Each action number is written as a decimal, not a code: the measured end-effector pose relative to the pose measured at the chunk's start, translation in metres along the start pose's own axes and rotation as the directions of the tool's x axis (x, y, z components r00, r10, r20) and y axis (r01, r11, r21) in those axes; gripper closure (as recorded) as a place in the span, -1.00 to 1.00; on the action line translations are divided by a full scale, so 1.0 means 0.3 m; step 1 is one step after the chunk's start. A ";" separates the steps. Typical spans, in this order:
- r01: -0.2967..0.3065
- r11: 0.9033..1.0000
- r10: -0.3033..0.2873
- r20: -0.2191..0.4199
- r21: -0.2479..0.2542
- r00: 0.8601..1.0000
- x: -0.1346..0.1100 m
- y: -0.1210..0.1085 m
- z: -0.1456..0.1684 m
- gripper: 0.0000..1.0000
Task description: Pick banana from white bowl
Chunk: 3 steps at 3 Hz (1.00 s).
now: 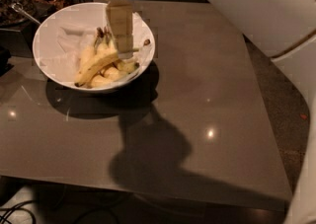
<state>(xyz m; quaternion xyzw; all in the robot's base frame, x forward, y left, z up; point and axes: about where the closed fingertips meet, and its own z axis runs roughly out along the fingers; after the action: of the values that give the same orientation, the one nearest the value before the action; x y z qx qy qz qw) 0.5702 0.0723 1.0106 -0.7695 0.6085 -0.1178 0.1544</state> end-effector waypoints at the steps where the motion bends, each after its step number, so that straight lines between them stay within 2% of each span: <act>1: 0.051 0.998 -0.050 0.010 -0.024 0.999 -0.063 -0.055 0.049 -0.96; 2: 0.061 0.996 -0.060 0.020 -0.062 0.998 -0.087 -0.092 0.122 -0.80; 3: 0.059 0.992 -0.056 0.030 -0.112 0.998 -0.102 -0.104 0.210 -0.46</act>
Offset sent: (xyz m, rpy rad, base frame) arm 0.0326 0.0243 -0.0489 -0.1136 0.1979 0.0547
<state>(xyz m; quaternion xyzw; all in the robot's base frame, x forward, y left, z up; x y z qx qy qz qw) 0.6146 0.1146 0.9644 -0.7957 0.5895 -0.0773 0.1152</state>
